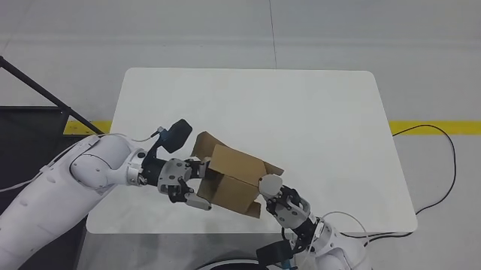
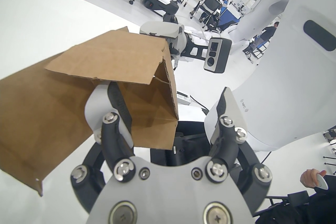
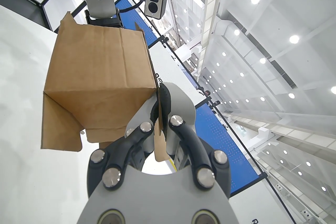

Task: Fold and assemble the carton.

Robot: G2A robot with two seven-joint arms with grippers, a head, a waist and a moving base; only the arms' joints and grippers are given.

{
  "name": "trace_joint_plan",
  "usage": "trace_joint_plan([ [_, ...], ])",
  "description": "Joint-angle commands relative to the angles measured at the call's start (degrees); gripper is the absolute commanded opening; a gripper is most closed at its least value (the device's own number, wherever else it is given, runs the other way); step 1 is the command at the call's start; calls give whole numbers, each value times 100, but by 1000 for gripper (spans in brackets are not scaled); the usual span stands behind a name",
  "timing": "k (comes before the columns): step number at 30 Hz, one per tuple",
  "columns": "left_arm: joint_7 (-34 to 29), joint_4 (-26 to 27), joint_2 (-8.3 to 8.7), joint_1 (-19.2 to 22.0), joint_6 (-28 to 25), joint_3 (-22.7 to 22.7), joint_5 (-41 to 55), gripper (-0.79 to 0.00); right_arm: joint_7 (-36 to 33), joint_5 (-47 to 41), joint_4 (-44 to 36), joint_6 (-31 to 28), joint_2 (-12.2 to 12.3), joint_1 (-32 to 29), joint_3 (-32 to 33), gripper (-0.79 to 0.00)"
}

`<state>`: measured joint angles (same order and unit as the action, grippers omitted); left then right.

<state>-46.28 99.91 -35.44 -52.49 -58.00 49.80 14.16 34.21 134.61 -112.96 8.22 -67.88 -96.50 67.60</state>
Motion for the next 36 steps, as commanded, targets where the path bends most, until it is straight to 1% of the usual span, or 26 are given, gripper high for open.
trace_joint_plan([
  [1, 0, -4, -13, 21, 0, -46, 55, -108, -9, 13, 0, -8, 2, 12, -15, -785],
  [3, 0, -91, -40, 66, 0, -97, -27, -154, -30, 7, 1, 9, 1, 28, -30, -785],
  [5, 0, -118, -87, 115, 0, -168, 19, -166, -63, -19, 13, 53, -2, 39, -42, -785],
  [6, 0, -140, -109, 145, 0, -196, 34, -200, -87, -33, 21, 70, -3, 42, -45, -785],
  [8, 0, -175, -151, 198, 0, -249, 54, -237, -100, -63, 34, 86, -3, 50, -44, -785],
  [10, 0, -216, -192, 249, 0, -285, 69, -308, -100, -94, 44, 97, -2, 54, -40, -785],
  [12, 0, -257, -233, 284, 0, -324, 74, -354, -102, -102, 59, 93, 1, 57, -44, -785],
  [18, 0, -397, -350, 362, 0, -410, 45, -413, -101, -113, 82, 105, 3, 84, -73, -785],
  [22, 0, -453, -408, 400, 0, -467, 9, -428, -106, -107, 89, 108, 6, 94, -85, -785],
  [25, 0, -482, -436, 428, 0, -519, -25, -443, -123, -94, 87, 113, 9, 96, -91, -785],
  [27, 0, -495, -451, 447, 0, -542, -22, -477, -138, -88, 92, 126, 10, 97, -94, -785],
  [31, 0, -514, -473, 481, 0, -583, -33, -511, -215, -63, 102, 171, 9, 103, -112, -785],
  [32, 0, -521, -478, 488, 0, -591, -32, -533, -216, -51, 101, 180, 9, 107, -119, -785],
  [33, 0, -533, -482, 496, 0, -594, -37, -576, -217, -42, 104, 181, 9, 108, -125, -785],
  [35, 0, -547, -489, 503, 0, -605, -33, -686, -212, -22, 106, 192, 11, 111, -135, -785],
  [36, 0, -550, -493, 509, 0, -609, -35, -757, -216, -11, 107, 199, 11, 114, -136, -785],
])
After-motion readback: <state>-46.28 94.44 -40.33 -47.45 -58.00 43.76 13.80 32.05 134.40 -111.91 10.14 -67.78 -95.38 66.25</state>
